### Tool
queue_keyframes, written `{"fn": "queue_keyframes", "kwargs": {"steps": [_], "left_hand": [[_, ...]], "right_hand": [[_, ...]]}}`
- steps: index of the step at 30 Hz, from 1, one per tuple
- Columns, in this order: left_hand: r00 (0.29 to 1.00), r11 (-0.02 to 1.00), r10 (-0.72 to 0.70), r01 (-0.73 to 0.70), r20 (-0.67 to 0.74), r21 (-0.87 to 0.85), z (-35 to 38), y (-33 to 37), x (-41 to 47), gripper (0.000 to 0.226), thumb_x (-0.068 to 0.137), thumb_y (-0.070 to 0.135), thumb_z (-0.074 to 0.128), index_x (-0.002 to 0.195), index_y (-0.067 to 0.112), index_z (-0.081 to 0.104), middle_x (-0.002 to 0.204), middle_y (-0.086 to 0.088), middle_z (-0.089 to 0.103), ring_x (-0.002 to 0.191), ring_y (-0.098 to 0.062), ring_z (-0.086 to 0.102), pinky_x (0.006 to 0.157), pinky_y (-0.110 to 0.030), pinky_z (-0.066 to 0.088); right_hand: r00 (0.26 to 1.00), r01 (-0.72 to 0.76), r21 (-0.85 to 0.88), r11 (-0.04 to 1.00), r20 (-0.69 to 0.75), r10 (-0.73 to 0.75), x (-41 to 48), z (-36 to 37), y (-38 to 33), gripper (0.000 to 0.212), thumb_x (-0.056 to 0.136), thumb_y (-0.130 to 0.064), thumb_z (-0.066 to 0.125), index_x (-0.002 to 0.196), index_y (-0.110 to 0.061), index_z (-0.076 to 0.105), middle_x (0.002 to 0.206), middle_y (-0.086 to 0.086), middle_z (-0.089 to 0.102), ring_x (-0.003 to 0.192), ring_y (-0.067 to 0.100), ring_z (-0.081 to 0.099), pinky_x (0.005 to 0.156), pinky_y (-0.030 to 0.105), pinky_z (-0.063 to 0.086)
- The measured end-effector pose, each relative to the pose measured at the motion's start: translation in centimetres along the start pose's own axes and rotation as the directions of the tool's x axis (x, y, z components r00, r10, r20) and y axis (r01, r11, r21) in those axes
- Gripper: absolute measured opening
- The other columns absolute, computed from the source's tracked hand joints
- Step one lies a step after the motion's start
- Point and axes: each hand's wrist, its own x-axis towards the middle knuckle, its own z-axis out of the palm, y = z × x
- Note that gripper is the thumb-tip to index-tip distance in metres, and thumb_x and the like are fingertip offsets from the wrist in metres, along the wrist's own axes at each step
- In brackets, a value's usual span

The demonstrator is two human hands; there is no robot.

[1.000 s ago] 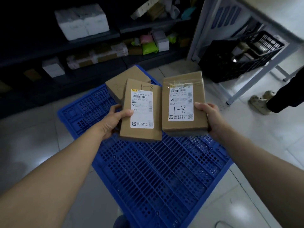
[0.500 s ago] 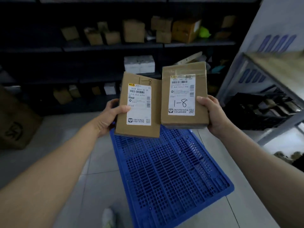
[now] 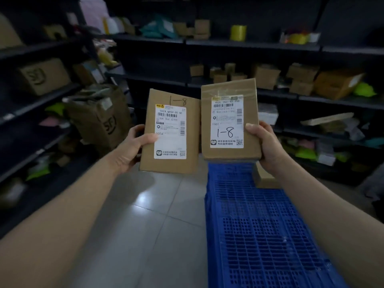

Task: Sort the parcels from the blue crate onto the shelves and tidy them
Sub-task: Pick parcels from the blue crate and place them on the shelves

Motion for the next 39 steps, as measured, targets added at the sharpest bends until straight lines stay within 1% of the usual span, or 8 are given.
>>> {"fn": "queue_keyframes", "kwargs": {"steps": [5,13,17,22,25,29,36,39], "left_hand": [[0.99,0.998,0.006,-0.014,-0.137,-0.06,-11.9,0.4,-1.8,0.101,0.043,0.04,0.079,0.134,0.027,0.036,0.116,-0.008,0.062,0.106,-0.031,0.061,0.096,-0.053,0.046],[0.964,0.995,0.022,-0.047,-0.265,-0.088,-28.2,0.6,-3.2,0.092,0.046,0.04,0.079,0.128,0.03,0.038,0.12,-0.008,0.062,0.108,-0.032,0.061,0.093,-0.051,0.049],[0.945,0.995,0.026,-0.055,-0.325,-0.082,-34.1,0.7,-3.8,0.082,0.047,0.043,0.079,0.119,0.034,0.042,0.119,-0.008,0.063,0.107,-0.032,0.061,0.095,-0.053,0.047],[0.908,0.991,0.013,-0.069,-0.419,-0.117,-39.0,0.0,-4.6,0.081,0.051,0.039,0.078,0.121,0.034,0.038,0.119,-0.007,0.061,0.106,-0.029,0.061,0.09,-0.046,0.05],[0.877,0.986,-0.011,-0.07,-0.48,-0.152,-41.3,-0.4,-5.2,0.075,0.059,0.033,0.074,0.125,0.032,0.037,0.115,-0.006,0.063,0.102,-0.028,0.062,0.086,-0.044,0.052],[0.826,0.982,-0.027,-0.082,-0.563,-0.168,-44.5,-0.6,-5.7,0.089,0.049,0.039,0.08,0.127,0.034,0.037,0.115,-0.006,0.063,0.105,-0.028,0.061,0.091,-0.047,0.049],[0.705,0.977,-0.058,-0.106,-0.707,-0.186,-47.3,-0.4,-4.2,0.091,0.049,0.04,0.079,0.128,0.035,0.035,0.114,-0.006,0.065,0.107,-0.03,0.061,0.098,-0.053,0.044],[0.649,0.968,-0.084,-0.127,-0.756,-0.216,-47.7,0.0,-2.9,0.078,0.066,0.03,0.077,0.129,0.034,0.031,0.116,-0.008,0.063,0.107,-0.03,0.06,0.096,-0.051,0.045]], "right_hand": [[0.99,-0.028,-0.042,0.999,0.134,0.034,1.3,11.9,1.7,0.088,0.057,-0.042,0.08,0.134,-0.025,0.042,0.119,0.01,0.065,0.105,0.032,0.066,0.085,0.057,0.055],[0.964,-0.029,-0.067,0.997,0.264,0.046,3.8,29.4,4.4,0.049,0.082,-0.03,0.07,0.124,-0.029,0.046,0.117,0.007,0.066,0.105,0.029,0.065,0.09,0.052,0.054],[0.944,-0.005,-0.092,0.996,0.327,0.035,4.5,36.2,5.2,0.076,0.067,-0.038,0.075,0.134,-0.022,0.044,0.115,0.006,0.068,0.101,0.026,0.068,0.084,0.046,0.057],[0.903,-0.005,-0.129,0.992,0.426,0.06,6.2,42.7,5.8,0.081,0.064,-0.039,0.076,0.136,-0.021,0.043,0.118,0.007,0.067,0.098,0.025,0.069,0.067,0.036,0.058],[0.879,-0.003,-0.147,0.989,0.472,0.073,7.7,46.5,6.6,0.089,0.06,-0.043,0.078,0.138,-0.022,0.041,0.12,0.008,0.065,0.101,0.026,0.068,0.075,0.042,0.059],[0.835,-0.01,-0.157,0.988,0.542,0.095,9.8,51.7,7.8,0.1,0.054,-0.046,0.08,0.14,-0.021,0.038,0.123,0.009,0.063,0.105,0.028,0.067,0.089,0.051,0.055],[0.727,-0.05,-0.151,0.987,0.673,0.14,15.7,59.7,9.2,0.096,0.057,-0.04,0.081,0.14,-0.02,0.038,0.122,0.011,0.064,0.105,0.028,0.067,0.092,0.05,0.054],[0.662,-0.026,-0.187,0.982,0.733,0.157,18.2,62.6,8.7,0.102,0.052,-0.046,0.084,0.14,-0.02,0.039,0.123,0.011,0.064,0.105,0.029,0.067,0.091,0.05,0.054]]}}
